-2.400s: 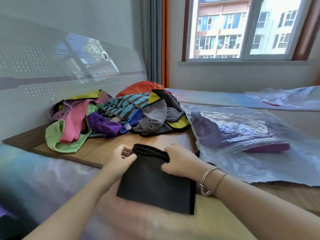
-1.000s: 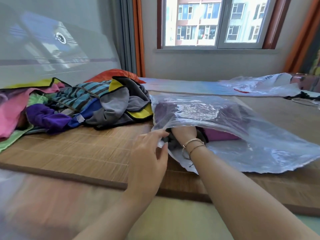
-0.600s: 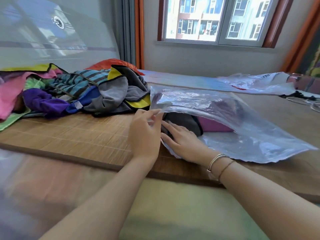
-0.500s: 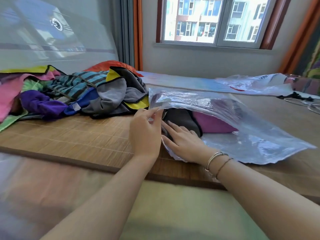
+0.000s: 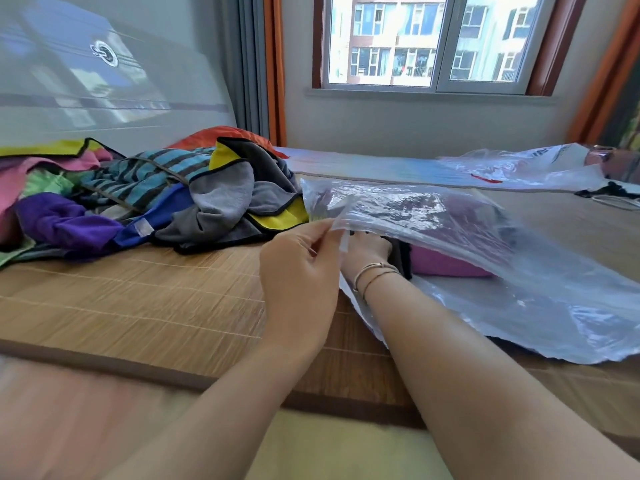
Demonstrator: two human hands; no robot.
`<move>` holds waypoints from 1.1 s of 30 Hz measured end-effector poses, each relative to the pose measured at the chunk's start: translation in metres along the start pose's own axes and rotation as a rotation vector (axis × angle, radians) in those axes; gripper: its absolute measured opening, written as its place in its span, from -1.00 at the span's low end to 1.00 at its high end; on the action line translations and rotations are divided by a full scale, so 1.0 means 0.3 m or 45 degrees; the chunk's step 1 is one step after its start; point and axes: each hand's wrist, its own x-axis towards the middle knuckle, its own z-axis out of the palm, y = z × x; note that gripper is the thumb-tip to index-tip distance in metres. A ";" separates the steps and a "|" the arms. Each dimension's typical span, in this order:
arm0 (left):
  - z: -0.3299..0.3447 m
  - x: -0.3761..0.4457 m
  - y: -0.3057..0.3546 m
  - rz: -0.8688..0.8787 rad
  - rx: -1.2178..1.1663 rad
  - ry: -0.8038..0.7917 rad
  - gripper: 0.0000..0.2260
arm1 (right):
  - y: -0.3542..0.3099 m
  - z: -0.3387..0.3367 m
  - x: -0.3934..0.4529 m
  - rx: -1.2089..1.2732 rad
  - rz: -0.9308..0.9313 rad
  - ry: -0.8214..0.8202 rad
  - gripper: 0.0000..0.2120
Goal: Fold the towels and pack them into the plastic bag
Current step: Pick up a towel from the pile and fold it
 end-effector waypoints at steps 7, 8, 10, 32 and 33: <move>-0.042 0.034 0.001 -0.065 -0.014 -0.043 -0.83 | 0.095 0.027 -0.146 0.336 -0.335 -0.204 -0.40; -0.044 0.021 0.003 -0.088 0.001 -0.056 -0.82 | 0.115 0.021 -0.192 0.310 -0.361 -0.242 -0.41; -0.054 -0.012 0.005 -0.143 0.040 -0.074 -0.80 | 0.152 0.009 -0.274 0.252 -0.382 -0.264 -0.42; -0.725 -0.130 -0.133 -0.849 -0.102 0.478 -0.81 | -0.470 -0.059 -0.553 1.051 -0.577 0.088 -0.87; -0.747 -0.114 -0.148 -0.844 -0.079 0.468 -0.82 | -0.521 -0.039 -0.499 1.064 -0.541 0.060 -0.83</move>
